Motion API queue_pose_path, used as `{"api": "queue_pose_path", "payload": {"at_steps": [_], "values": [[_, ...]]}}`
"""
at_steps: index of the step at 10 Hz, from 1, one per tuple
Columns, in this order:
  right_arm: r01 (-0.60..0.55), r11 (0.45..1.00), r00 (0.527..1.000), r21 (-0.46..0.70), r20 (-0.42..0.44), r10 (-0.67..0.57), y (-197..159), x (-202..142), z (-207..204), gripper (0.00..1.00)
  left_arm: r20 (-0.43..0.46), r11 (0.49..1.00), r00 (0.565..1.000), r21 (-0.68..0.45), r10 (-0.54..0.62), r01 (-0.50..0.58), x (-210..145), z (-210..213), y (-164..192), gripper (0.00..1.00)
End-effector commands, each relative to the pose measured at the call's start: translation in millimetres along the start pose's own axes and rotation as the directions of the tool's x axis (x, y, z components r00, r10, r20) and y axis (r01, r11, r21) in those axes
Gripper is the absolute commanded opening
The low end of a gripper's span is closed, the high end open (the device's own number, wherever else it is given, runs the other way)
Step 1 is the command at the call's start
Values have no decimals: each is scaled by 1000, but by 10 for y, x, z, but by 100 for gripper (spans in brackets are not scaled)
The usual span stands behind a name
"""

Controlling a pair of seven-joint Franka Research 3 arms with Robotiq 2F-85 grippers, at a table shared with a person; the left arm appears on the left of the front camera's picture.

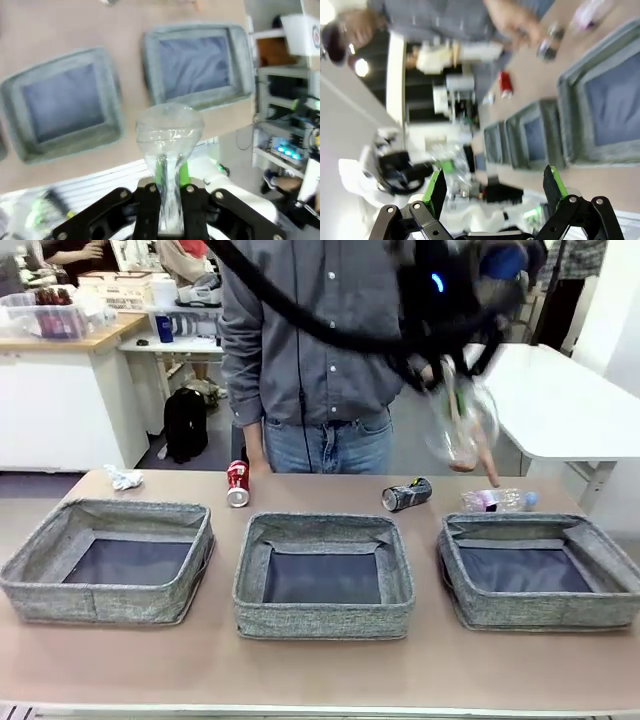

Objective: Sort the waste into the appropriate baskets.
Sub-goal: Place the picked waste into the Fabric basket indicated by the person.

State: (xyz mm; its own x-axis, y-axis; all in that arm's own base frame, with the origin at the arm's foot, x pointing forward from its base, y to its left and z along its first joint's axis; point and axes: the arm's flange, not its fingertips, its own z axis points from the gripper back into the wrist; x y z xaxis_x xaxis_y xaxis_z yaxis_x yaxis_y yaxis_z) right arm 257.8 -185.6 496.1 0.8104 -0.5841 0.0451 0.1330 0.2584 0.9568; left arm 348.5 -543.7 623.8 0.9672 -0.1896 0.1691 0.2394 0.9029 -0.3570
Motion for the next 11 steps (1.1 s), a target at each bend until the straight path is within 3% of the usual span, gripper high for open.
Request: {"api": "queue_pose_path", "payload": {"at_steps": [1, 2, 3, 4, 5, 7, 11], "values": [[-9, 1000, 992, -16, 127, 11, -152, -61, 274, 100, 41, 995, 997, -66, -69, 72, 38, -686, -104, 9], [2, 1000, 983, 21, 181, -5, -260, -101, 438, 100, 101, 996, 994, -76, -45, 52, 162, -1041, -286, 9], [-5, 997, 978, 72, 208, -10, -348, -144, 565, 100, 52, 992, 999, -122, -14, 20, 281, -1369, -438, 9], [-18, 991, 978, 134, 208, -10, -404, -199, 694, 100, 82, 997, 997, -81, -7, 14, 366, -1676, -511, 9], [35, 999, 981, 30, 191, -40, -240, -32, 646, 100, 40, 995, 999, -100, 19, -15, 424, -1935, -544, 9], [35, 999, 981, 30, 191, -40, -240, -32, 646, 100, 34, 999, 999, -39, 7, -6, 424, -2176, -573, 9], [35, 999, 981, 30, 191, -40, -240, -32, 646, 100, 29, 999, 999, -18, 37, -37, 441, -2235, -565, 9]]}}
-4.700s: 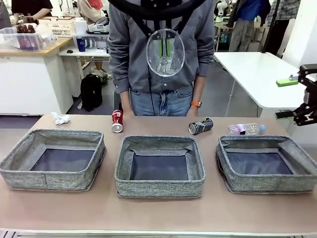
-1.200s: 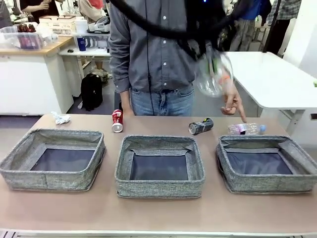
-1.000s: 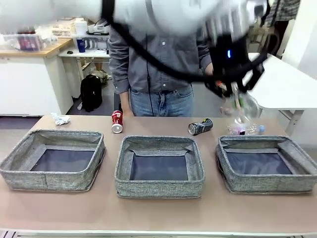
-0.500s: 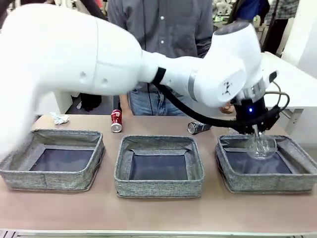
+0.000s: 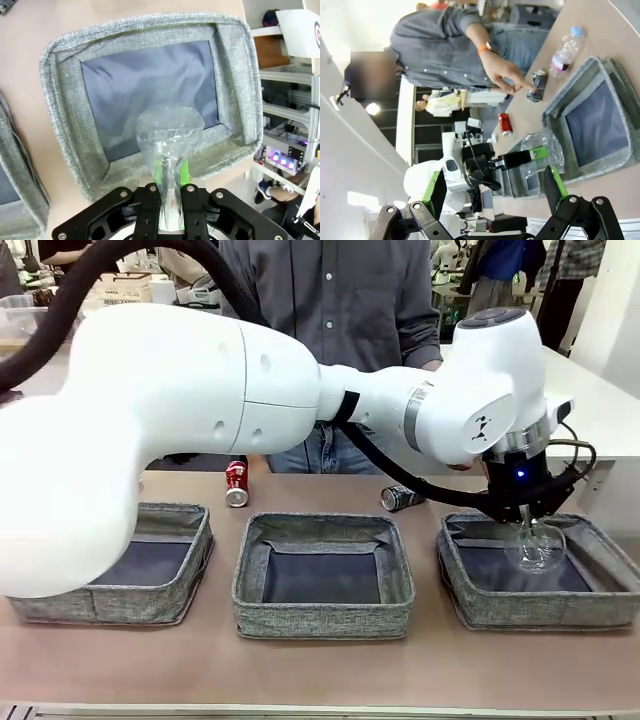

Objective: Sort the waste into the appropriate baskets.
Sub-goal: Place the picked waste into the Fabric basket indicated by the person.

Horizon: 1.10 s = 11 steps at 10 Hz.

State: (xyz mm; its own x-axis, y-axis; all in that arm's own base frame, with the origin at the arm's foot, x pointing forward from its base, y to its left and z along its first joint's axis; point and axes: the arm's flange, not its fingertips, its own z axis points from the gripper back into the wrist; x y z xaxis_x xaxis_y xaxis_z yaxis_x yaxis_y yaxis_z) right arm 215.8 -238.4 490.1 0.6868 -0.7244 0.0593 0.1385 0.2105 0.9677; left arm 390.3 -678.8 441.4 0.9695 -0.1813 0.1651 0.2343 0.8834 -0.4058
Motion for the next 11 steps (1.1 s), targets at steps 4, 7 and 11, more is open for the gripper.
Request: {"api": "queue_pose_path", "payload": {"at_steps": [4, 7, 11], "values": [[1, 1000, 1000, -7, 9, -1, 11, 5, 17, 100, 29, 998, 998, 26, 56, -57, 113, 5, -51, 72], [1, 1000, 1000, -7, 9, -1, 11, 5, 17, 100, 22, 998, 998, 30, 53, -54, 98, -14, -38, 100], [1, 1000, 1000, -7, 9, -1, 11, 5, 17, 100, 16, 998, 998, 27, 57, -57, 87, 8, -2, 100]]}}
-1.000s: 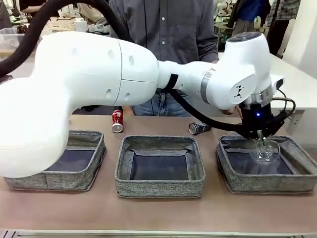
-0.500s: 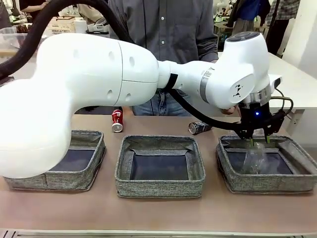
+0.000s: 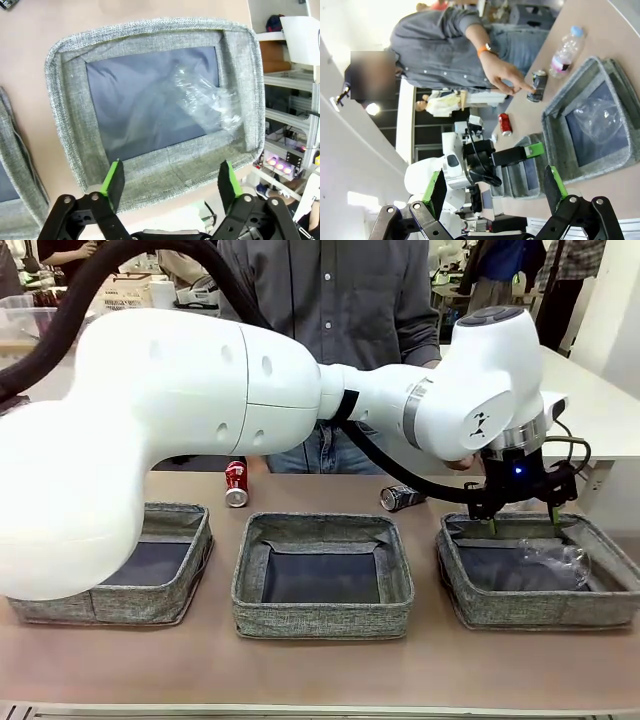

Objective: Sort the waste into the appropriate baskets.
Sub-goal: Place the picked waste into the Fabric basket indicated by the person.

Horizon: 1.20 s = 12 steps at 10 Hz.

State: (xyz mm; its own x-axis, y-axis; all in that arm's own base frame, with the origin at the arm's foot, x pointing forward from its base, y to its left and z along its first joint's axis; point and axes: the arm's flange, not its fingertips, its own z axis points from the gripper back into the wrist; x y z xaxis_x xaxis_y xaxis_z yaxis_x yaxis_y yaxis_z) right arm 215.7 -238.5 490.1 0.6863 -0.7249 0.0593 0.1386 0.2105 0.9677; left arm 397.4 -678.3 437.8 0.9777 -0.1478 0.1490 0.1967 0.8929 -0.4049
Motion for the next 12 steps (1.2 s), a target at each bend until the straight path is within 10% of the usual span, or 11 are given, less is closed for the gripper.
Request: {"api": "queue_pose_path", "payload": {"at_steps": [1, 5, 8, 12], "values": [[1, 1000, 1000, -7, 8, -1, 11, 5, 15, 100, 15, 1000, 999, 12, 29, -29, 29, 103, -10, 100], [14, 1000, 1000, -17, -13, -14, 20, 41, -160, 100, -48, 998, 998, -49, -36, 34, -50, 1135, 430, 100], [36, 999, 984, 8, -176, -34, 175, 59, -834, 100, -101, 993, 990, -72, -97, 90, -336, 2094, 1325, 100], [13, 999, 874, -53, -484, -37, 402, -394, -1998, 100, -80, 947, 991, -295, 108, -127, -786, 2942, 2797, 100]]}}
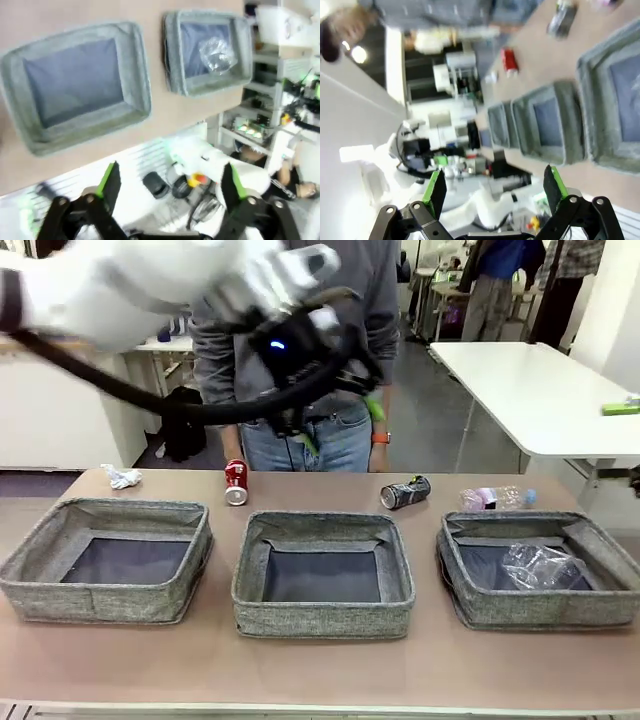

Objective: Sort the waste into the appropriate baskets.
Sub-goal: Place the picked waste into the Fabric basket indicated by the person.

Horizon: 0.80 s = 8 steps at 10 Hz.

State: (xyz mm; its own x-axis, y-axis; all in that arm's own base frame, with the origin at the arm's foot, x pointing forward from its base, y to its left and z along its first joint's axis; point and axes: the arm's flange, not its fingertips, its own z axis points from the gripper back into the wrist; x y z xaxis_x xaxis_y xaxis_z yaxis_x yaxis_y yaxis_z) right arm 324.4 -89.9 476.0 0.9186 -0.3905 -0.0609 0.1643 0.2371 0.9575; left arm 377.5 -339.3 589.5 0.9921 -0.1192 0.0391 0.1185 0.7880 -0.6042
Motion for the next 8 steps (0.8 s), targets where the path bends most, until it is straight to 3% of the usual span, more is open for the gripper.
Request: {"api": "queue_pose_path", "payload": {"at_steps": [1, 2, 5, 8], "values": [[28, 1000, 987, -2, -161, -28, 145, -16, -583, 100, 21, 979, 997, -191, 74, -69, -364, 396, 709, 100], [41, 999, 977, 24, -212, -35, 211, -83, -952, 100, 8, 951, 995, -295, 95, -88, -430, 556, 981, 100], [114, 982, 988, 148, -125, -96, 439, -197, -1790, 100, 52, 843, 992, -533, 119, -73, -773, 885, 1708, 100], [240, 970, 954, 41, -195, -228, 502, -126, -1829, 100, 60, 738, 994, -674, 93, -28, -1003, 813, 2272, 100]]}}
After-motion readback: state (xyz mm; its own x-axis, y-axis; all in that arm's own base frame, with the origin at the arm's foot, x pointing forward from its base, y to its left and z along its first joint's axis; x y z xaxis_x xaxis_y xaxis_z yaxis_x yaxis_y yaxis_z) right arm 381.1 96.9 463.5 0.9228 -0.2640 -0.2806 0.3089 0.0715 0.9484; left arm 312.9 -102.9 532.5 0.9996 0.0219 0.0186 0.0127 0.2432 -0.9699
